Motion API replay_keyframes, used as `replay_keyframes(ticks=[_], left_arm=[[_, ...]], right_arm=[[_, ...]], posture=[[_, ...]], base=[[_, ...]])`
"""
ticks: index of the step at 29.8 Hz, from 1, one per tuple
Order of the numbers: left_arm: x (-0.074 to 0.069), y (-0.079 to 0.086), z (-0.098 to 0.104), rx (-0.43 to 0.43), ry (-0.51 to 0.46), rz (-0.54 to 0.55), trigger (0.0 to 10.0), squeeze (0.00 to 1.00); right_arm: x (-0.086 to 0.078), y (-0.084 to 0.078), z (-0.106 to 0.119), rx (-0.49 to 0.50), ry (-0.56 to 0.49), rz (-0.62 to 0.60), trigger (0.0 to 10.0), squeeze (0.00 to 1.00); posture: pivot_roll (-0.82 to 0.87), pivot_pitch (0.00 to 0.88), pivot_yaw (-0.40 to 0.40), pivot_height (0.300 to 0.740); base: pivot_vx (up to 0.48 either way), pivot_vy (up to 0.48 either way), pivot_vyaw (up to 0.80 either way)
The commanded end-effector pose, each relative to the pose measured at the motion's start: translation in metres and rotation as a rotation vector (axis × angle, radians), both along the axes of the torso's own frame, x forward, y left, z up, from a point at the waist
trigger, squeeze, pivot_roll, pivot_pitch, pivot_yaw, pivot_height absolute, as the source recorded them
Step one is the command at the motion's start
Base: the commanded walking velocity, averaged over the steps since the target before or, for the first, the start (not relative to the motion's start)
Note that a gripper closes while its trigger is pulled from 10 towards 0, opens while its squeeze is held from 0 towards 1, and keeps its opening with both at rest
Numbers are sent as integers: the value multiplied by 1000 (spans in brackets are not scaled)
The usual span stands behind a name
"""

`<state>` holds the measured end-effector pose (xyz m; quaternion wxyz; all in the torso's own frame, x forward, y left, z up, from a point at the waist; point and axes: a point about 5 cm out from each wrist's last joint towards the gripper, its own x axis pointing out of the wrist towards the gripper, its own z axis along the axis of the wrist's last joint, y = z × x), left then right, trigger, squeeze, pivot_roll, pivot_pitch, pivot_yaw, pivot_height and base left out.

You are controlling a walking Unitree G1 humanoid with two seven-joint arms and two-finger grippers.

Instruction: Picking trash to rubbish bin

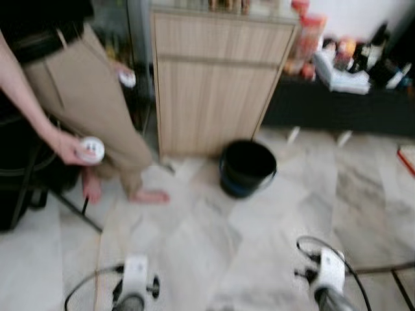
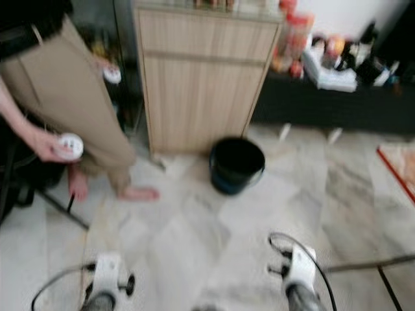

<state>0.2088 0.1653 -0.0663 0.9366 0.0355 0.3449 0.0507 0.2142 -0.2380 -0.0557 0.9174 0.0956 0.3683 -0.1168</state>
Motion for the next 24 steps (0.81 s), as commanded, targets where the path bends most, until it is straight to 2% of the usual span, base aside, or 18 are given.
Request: replay_keyframes(ticks=[1, 6, 18, 24], left_arm=[[-6, 7, -3, 12, 28, 13, 10000, 0], [-6, 7, -4, 10, 30, 17, 10000, 0], [-7, 8, -4, 4, 40, 26, 10000, 0], [-7, 8, -4, 1, 41, 30, 10000, 0]], right_arm=[[-3, 0, -2, 15, 9, -17, 10000, 0], [-2, 0, -2, 18, 9, -18, 10000, 0], [-5, -1, -4, 9, 36, -32, 10000, 0], [-9, -3, -6, -30, 68, -13, 10000, 0]], posture=[[7, 163, -162, 740], [6, 167, -164, 740], [4, 177, -168, 740], [6, 185, -168, 740]], base=[[356, 0, -800], [352, 0, -800], [342, 0, 0], [330, 0, 0]])
